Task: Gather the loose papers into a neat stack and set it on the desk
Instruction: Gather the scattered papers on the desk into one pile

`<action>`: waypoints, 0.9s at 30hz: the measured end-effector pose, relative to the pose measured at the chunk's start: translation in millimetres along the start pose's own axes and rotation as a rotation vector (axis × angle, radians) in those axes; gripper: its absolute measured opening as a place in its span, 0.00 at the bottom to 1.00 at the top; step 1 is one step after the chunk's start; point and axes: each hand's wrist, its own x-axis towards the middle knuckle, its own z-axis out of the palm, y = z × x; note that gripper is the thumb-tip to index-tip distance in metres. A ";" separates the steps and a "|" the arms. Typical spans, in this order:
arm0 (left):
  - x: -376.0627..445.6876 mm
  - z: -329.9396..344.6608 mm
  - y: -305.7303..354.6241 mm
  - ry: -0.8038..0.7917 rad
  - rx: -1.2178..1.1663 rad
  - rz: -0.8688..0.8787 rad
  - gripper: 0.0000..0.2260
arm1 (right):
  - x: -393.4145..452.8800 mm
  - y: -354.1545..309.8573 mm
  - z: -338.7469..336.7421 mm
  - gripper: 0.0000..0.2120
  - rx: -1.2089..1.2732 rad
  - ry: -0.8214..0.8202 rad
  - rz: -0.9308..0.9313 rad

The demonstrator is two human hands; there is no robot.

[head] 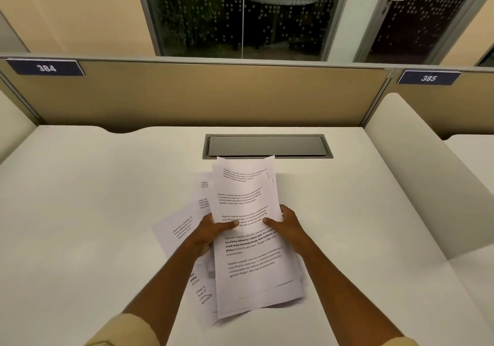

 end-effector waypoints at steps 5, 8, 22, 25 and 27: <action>-5.4 2.7 -2.7 0.029 0.156 0.028 0.15 | 0.0 4.1 -12.4 0.23 -0.050 0.068 0.001; -5.2 0.3 -7.4 0.182 0.220 -0.010 0.13 | -0.1 5.3 -22.3 0.21 -0.081 0.129 0.015; -21.7 -23.2 -15.9 0.916 0.650 -0.227 0.21 | 1.6 6.5 -23.9 0.19 -0.364 0.324 0.115; -23.8 -21.7 -17.1 0.940 0.602 -0.241 0.22 | 2.5 2.8 -18.7 0.20 -0.399 0.314 0.132; -25.7 -20.1 -16.4 0.937 0.583 -0.243 0.23 | 3.2 1.0 -15.3 0.20 -0.393 0.298 0.138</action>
